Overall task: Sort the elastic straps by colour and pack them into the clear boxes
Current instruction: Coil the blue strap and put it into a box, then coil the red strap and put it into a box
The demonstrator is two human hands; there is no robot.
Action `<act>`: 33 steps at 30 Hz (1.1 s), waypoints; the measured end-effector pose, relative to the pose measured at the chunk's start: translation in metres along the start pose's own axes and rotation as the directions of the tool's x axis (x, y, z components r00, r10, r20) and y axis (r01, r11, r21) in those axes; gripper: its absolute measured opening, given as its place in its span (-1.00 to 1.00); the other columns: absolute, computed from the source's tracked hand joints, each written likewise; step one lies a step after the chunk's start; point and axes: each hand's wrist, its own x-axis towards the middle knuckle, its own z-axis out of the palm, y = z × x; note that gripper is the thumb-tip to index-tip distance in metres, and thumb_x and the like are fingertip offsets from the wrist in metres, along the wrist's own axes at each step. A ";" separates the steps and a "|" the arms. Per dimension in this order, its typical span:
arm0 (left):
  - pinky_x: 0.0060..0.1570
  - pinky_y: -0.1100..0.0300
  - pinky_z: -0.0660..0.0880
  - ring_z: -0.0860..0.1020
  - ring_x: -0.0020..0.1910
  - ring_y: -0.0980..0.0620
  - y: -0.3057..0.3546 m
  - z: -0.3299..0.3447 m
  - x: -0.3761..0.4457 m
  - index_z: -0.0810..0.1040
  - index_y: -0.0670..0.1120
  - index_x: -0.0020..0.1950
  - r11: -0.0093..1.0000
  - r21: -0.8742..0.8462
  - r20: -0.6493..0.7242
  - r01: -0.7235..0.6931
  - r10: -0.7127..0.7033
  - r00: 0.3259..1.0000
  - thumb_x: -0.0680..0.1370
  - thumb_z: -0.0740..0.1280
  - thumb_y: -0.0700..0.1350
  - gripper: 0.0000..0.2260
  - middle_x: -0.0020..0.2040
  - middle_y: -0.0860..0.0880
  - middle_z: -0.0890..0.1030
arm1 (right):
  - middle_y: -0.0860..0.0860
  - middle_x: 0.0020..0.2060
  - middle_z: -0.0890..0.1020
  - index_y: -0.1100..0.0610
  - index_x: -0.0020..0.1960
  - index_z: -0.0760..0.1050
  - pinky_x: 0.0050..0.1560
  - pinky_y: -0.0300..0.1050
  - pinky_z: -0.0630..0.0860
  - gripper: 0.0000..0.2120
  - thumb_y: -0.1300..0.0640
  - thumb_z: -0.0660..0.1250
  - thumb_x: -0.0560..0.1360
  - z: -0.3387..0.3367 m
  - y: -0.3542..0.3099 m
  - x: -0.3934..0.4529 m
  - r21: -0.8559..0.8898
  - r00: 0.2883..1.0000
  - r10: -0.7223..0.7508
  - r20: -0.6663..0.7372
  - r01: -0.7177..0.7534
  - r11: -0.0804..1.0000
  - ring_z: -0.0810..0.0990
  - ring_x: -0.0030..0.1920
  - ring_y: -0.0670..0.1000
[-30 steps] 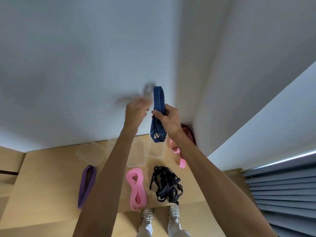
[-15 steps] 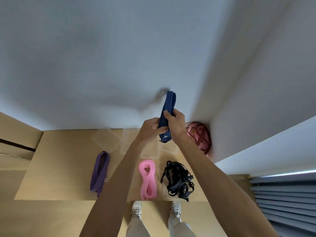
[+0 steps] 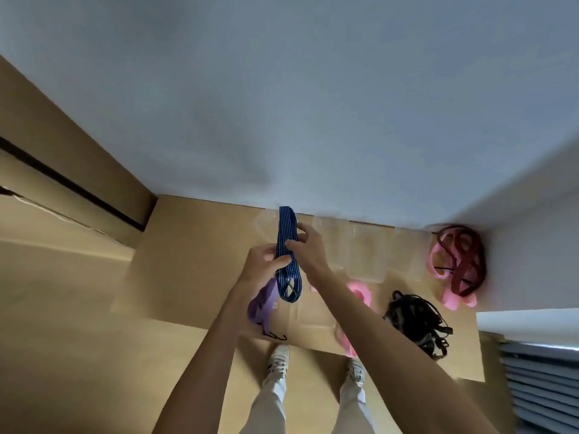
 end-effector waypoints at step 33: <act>0.22 0.02 0.47 0.51 0.30 -0.13 -0.037 0.080 -0.009 0.53 -0.18 0.35 0.551 0.713 0.303 -0.433 0.315 0.899 0.55 0.32 -0.22 -0.65 0.36 -0.14 0.48 | 0.21 0.21 0.58 0.28 0.28 0.52 0.15 0.05 0.46 -0.54 0.44 0.25 0.40 -0.066 0.091 -0.077 -0.517 0.829 -0.211 -0.517 -0.107 0.849 0.50 0.22 0.23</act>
